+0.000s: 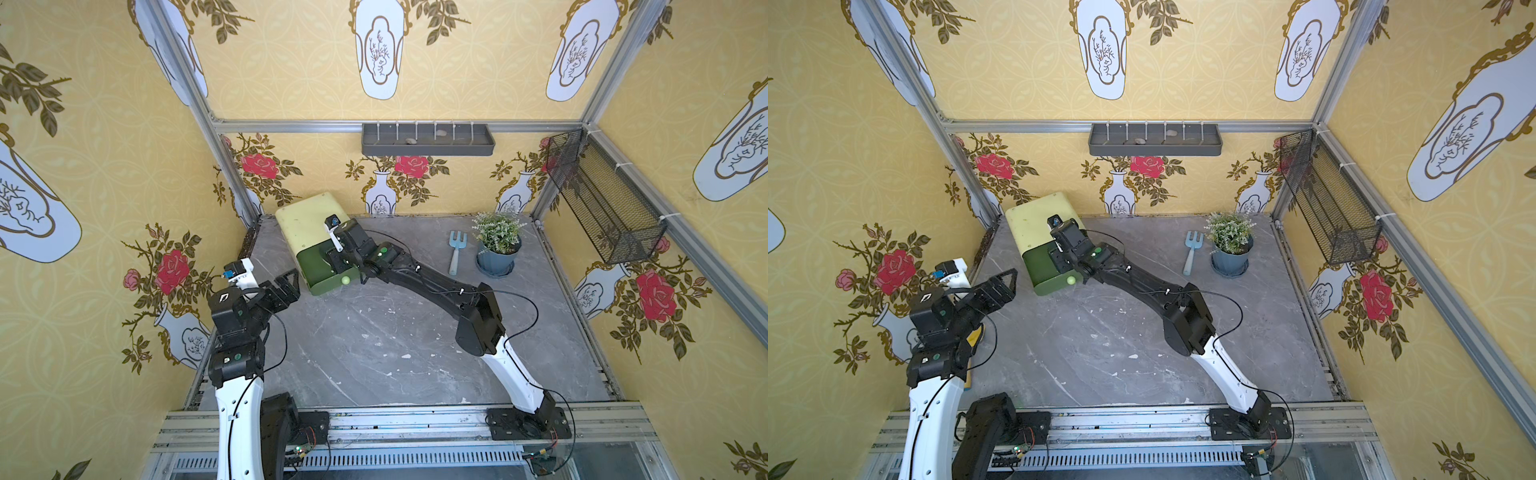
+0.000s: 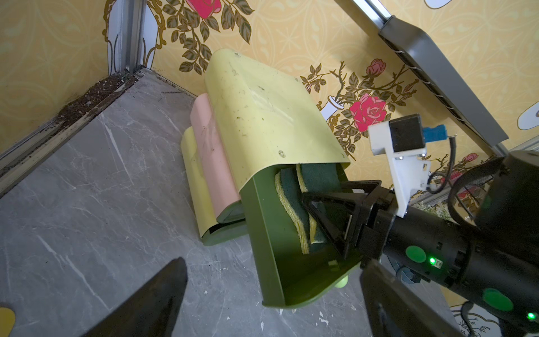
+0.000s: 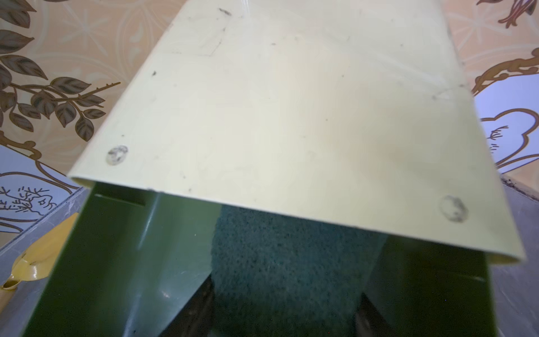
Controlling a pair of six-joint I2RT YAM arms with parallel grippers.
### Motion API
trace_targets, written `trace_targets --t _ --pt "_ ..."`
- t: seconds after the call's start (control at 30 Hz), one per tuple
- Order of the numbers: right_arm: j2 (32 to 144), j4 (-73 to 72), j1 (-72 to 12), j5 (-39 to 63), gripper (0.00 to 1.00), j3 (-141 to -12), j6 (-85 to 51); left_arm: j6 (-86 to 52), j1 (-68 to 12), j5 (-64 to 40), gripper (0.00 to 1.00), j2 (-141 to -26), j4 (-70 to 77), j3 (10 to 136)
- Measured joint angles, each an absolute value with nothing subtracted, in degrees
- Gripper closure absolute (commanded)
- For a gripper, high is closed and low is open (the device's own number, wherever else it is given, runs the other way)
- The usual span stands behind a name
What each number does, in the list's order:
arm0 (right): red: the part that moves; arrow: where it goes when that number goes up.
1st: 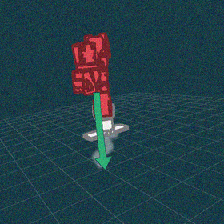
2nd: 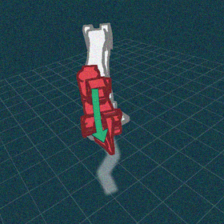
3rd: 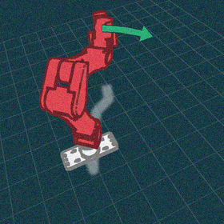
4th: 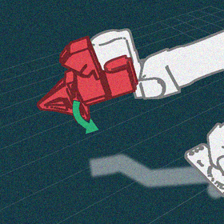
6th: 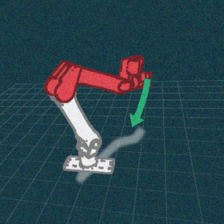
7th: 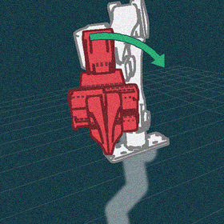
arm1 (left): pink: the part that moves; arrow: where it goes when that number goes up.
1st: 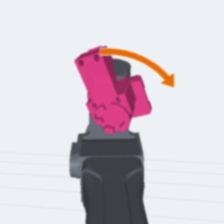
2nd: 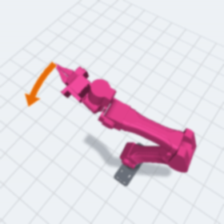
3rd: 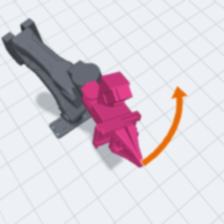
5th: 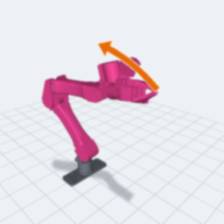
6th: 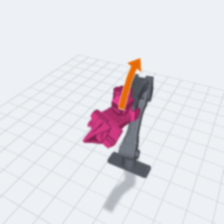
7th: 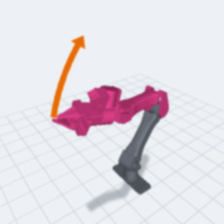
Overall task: Take the sponge out of the drawer
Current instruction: Pick up the sponge from the drawer.
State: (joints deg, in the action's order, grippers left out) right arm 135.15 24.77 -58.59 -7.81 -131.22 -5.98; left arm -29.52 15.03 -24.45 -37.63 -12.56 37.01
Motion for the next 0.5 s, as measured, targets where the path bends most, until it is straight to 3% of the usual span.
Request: trace_targets --t 0.33,0.5 --pt "132.4 24.1 -58.6 -7.0 0.64 -128.8 -7.7 -29.5 15.0 -24.4 0.02 -37.6 -12.6 37.0" --pt "130.4 23.9 -58.6 -6.2 0.79 -126.6 -7.9 -29.5 15.0 -24.4 0.02 -37.6 -12.6 37.0"
